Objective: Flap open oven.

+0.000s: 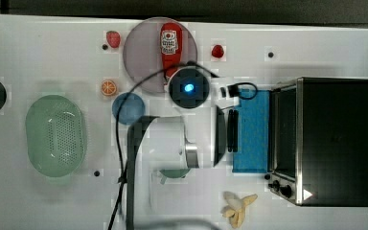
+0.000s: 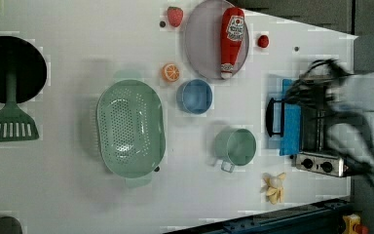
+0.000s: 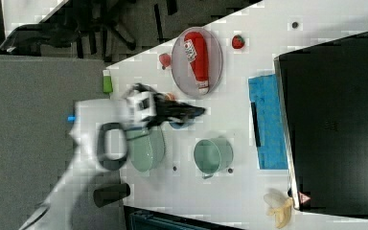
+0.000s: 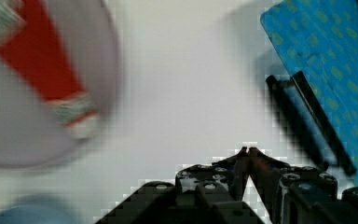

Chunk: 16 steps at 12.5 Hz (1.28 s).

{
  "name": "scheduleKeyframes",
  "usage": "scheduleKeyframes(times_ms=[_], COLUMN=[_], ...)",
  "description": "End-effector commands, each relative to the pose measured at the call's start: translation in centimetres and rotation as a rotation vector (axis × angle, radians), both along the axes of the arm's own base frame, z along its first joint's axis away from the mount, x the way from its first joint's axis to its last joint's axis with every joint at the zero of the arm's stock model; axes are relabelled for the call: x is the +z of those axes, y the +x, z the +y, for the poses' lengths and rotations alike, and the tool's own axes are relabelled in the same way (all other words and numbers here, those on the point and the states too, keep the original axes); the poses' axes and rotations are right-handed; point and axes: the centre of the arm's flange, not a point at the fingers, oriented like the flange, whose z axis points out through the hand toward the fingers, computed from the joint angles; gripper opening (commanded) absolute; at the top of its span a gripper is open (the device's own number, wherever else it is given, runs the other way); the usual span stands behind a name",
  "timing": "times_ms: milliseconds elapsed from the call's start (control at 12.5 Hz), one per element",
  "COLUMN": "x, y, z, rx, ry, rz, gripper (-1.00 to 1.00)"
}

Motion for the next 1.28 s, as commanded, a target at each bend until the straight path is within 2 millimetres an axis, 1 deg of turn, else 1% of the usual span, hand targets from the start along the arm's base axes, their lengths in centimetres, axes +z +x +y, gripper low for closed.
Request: scheduleKeyframes(times_ms=[80,240,320,400,480,560,640,720,800,1280], x=[10.4,17.9,20.9,23.0,24.4,25.4,26.1,26.8,27.0,26.4], y=[-0.4,-1.0,-1.7,-2.8,-3.8,-4.3,-4.3,-4.0,-3.8,-3.6], z=[-2.9,-2.8,-3.1,-3.2,-3.2,-3.2,-3.3,-3.5,-3.7,-3.6], rx=[-0.199,-0.199,-0.203,-0.213,-0.220,-0.221,-0.224,-0.225,-0.227,-0.227], ry=[0.097,0.104,0.101,0.105,0.109,0.110,0.109,0.110,0.110,0.107], rz=[-0.027,-0.025,-0.005,0.042,0.093,0.113,0.108,0.073,0.059,0.069], gripper=[-0.65,-0.65,-0.65,-0.65,-0.65,-0.65,-0.65,-0.65,-0.65,-0.65])
